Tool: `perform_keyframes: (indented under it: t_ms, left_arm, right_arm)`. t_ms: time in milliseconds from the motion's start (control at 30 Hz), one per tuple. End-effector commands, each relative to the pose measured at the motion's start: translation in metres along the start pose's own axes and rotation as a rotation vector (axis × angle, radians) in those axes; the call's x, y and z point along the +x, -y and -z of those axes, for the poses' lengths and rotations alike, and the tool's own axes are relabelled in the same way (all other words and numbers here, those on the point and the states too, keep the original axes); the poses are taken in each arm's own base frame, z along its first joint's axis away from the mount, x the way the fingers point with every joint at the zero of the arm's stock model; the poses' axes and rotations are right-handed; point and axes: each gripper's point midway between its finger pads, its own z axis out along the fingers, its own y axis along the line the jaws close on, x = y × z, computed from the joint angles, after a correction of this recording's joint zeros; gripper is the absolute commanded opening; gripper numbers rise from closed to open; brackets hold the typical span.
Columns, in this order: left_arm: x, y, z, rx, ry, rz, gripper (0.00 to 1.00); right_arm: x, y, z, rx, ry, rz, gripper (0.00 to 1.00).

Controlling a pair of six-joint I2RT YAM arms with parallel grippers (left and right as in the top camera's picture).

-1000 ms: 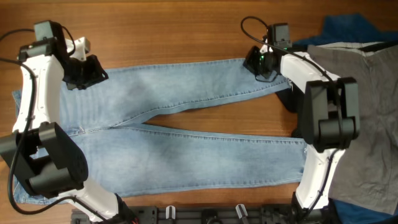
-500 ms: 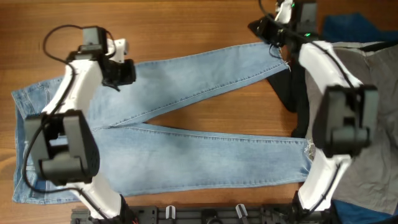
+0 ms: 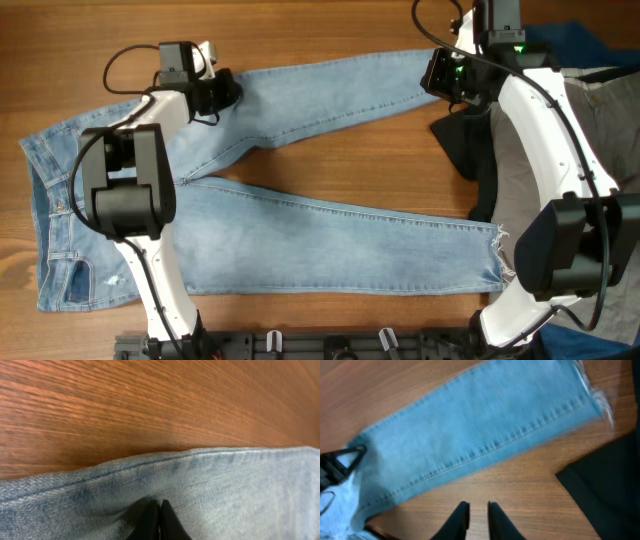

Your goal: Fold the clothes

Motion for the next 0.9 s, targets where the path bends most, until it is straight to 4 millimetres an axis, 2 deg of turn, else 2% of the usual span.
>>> perform_keyframes:
  t_ms: [0,33,133,167,200,233,267,333,400,467,500,600,667,767,833,867]
  left_arm:
    - [-0.036,-0.038,-0.003,-0.145,0.036,-0.019,0.04]
    - [-0.055,-0.027,0.008,-0.151,0.045,-0.073,0.04]
    - [-0.08,-0.002,0.042,-0.177,0.002,-0.187,0.09]
    - [-0.082,0.004,0.053,-0.188,-0.022,-0.218,0.14]
    - [-0.081,0.009,0.074,-0.226,-0.063,-0.253,0.25]
    - [-0.076,0.011,0.094,-0.272,-0.105,-0.266,0.31]
    - [-0.067,0.006,0.116,-0.351,-0.152,-0.255,0.31]
    - [-0.039,-0.013,0.152,-0.506,-0.267,-0.204,0.29]
    - [-0.005,-0.041,0.18,-0.605,-0.394,-0.036,0.17]
    - [0.011,-0.068,0.188,-0.646,-0.426,0.116,0.05]
    - [0.028,-0.097,0.196,-0.68,-0.456,0.24,0.04]
    - [0.067,-0.143,0.209,-0.709,-0.533,0.413,0.04]
    - [0.093,-0.167,0.212,-0.691,-0.571,0.511,0.04]
    - [0.111,-0.199,0.203,-0.658,-0.522,0.585,0.06]
    - [0.114,-0.217,0.189,-0.659,-0.46,0.577,0.04]
    - [0.106,-0.233,0.17,-0.654,-0.36,0.539,0.04]
  right_arm:
    - [0.007,0.014,-0.009,0.07,-0.03,0.013,0.25]
    - [0.009,0.017,-0.01,0.083,-0.04,0.01,0.26]
    - [0.015,0.024,-0.023,0.096,-0.067,-0.001,0.35]
    - [0.015,0.026,-0.029,0.098,-0.071,-0.002,0.38]
    - [0.013,0.029,-0.042,0.097,-0.071,0.001,0.37]
    - [0.011,0.031,-0.054,0.093,-0.072,0.0,0.34]
    - [0.013,0.034,-0.067,0.09,-0.088,-0.006,0.33]
    - [0.023,0.033,-0.084,0.048,-0.142,-0.021,0.33]
    - [0.03,0.03,-0.089,0.026,-0.173,-0.027,0.33]
    - [0.032,0.027,-0.09,0.023,-0.176,-0.018,0.33]
    - [0.035,0.027,-0.09,0.026,-0.187,-0.019,0.34]
    - [0.041,0.028,-0.088,0.035,-0.213,-0.025,0.34]
    - [0.043,0.029,-0.088,0.039,-0.22,-0.029,0.34]
    - [0.043,0.029,-0.088,0.039,-0.219,-0.033,0.34]
    - [0.043,0.029,-0.088,0.039,-0.22,-0.035,0.34]
    - [0.043,0.029,-0.088,0.039,-0.22,-0.036,0.34]
